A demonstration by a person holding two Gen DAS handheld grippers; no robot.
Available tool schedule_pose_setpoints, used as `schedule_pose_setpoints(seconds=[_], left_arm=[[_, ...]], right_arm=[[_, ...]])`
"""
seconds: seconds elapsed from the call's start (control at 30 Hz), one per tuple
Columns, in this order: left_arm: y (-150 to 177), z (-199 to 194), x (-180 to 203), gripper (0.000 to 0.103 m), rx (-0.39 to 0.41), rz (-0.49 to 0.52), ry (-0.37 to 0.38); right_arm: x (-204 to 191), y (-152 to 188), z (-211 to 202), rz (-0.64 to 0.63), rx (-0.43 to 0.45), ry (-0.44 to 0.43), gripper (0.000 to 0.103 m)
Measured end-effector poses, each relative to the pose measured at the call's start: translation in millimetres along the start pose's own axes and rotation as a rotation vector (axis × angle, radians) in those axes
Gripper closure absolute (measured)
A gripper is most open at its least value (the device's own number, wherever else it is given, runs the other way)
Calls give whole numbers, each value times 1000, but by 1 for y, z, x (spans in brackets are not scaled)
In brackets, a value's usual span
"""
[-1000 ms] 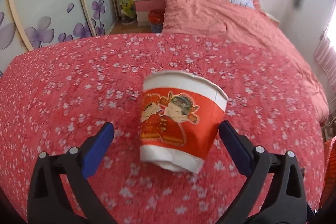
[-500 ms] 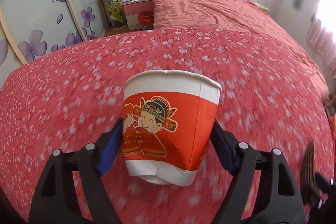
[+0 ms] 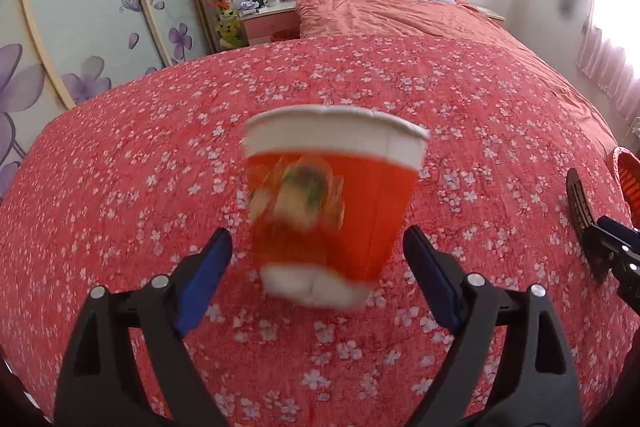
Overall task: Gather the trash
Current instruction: 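Lift the red paper cup with the left tool while the right tool lifts the brown slotted piece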
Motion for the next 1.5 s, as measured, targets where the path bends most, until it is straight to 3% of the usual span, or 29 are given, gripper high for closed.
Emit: schedule_pose_setpoints(seconds=[0.53, 0.97, 1.07, 1.13, 1.5], left_arm=[[-21, 19, -3, 17, -19, -23, 1], [-18, 34, -13, 19, -48, -60, 33], [-21, 36, -11, 27, -49, -55, 45], [-22, 35, -9, 29, -44, -47, 54], [-22, 8, -1, 29, 4, -16, 46]], right_arm=[[-3, 0, 8, -42, 11, 48, 63], [-3, 1, 9, -65, 17, 55, 62], [-6, -1, 11, -79, 16, 68, 63], [-7, -1, 10, -84, 17, 59, 68], [-10, 2, -15, -77, 59, 25, 69]])
Point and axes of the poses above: each gripper's, at about its wrist camera, not at the fingertips, and z roughly the way its jaws point, x to its right, y to its underside, the point moved 7 cm from there along z, roughly the way its jaws point, and after that the axes turned 1 degree about -x, right-handed, at the moved point
